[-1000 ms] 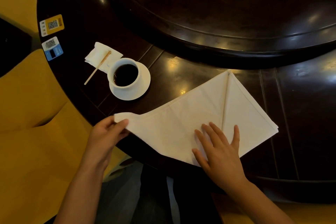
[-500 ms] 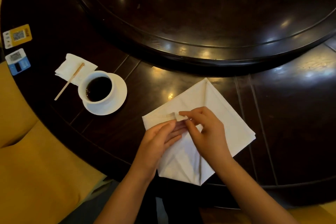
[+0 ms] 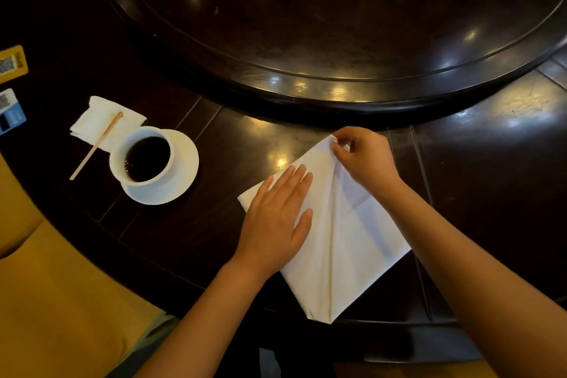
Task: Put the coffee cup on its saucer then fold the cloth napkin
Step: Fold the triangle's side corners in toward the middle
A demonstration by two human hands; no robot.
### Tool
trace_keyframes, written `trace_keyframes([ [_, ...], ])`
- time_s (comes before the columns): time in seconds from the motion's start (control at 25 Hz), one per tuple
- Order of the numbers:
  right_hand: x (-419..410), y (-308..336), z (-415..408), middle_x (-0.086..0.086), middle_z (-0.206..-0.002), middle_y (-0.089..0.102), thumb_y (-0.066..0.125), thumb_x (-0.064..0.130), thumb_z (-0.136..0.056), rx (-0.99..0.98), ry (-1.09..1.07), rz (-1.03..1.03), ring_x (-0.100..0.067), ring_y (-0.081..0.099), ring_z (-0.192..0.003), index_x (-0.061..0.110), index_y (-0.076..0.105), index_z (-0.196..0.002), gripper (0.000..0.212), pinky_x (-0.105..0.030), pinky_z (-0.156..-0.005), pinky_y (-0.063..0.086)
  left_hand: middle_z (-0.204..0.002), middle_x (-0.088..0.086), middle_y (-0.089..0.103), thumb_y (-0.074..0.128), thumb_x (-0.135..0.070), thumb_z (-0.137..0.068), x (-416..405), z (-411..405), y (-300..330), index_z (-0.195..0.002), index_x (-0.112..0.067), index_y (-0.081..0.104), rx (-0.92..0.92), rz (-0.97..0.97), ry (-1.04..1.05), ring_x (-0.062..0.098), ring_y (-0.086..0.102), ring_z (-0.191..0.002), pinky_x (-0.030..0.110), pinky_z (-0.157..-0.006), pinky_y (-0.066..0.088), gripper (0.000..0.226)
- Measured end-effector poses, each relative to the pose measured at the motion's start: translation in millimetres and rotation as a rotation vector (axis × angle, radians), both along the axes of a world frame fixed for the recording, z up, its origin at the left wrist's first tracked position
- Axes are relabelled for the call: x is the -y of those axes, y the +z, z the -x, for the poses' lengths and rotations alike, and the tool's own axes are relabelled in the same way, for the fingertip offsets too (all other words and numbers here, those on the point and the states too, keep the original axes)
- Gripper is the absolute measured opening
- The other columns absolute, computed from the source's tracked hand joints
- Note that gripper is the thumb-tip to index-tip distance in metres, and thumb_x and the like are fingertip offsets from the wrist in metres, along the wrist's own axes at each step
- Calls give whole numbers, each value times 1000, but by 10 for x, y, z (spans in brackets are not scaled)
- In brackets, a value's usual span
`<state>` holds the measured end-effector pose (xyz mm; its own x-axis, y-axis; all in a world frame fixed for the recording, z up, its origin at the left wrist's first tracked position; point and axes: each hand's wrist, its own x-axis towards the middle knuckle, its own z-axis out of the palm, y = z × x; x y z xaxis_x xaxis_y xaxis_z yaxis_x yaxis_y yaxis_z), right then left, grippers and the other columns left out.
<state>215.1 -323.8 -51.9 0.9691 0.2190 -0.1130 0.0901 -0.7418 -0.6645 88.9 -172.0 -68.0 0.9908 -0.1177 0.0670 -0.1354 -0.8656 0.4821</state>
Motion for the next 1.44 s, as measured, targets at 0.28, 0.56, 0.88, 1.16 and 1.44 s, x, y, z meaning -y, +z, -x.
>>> trace_keyframes([
  [0.28,19,-108,9,-14,-105,64,61,18,-85,434,175,158,-31,56,-99,6,62,-105,23,-38,-85,46,-155,7,20,19,-53,-93,-39,31,-382,-148,-16,10,-99,-338,-73,20,11,-142,50,-115,1,67],
  [0.56,323,-394,132,-3,-156,6,-3,52,-93,241,668,541,-20,-4,-143,22,8,-147,63,-41,-116,-1,-154,3,5,18,-51,-93,-106,-169,-388,-147,-14,5,-54,-338,-77,15,3,-142,48,-114,2,67],
  [0.88,337,-442,125,-4,-156,8,8,43,-96,262,661,539,-18,-2,-143,19,7,-147,56,-38,-115,-1,-156,6,11,20,-50,-95,-149,-109,-377,-148,-11,12,-15,-396,-636,16,5,-143,45,-113,4,67],
  [1.16,322,-430,135,-3,-157,5,6,44,-95,257,648,538,-17,-6,-143,21,3,-147,58,-40,-116,-1,-156,4,14,26,-49,-96,-153,538,-283,-148,-12,17,-32,-390,-832,17,6,-144,45,-112,9,64],
  [1.44,314,-408,154,-3,-157,4,2,46,-93,270,652,568,-18,-7,-142,21,0,-147,59,-39,-116,-1,-154,4,20,20,-50,-97,-215,1026,-167,-148,-11,17,7,-368,-1012,14,7,-144,34,-115,6,63],
])
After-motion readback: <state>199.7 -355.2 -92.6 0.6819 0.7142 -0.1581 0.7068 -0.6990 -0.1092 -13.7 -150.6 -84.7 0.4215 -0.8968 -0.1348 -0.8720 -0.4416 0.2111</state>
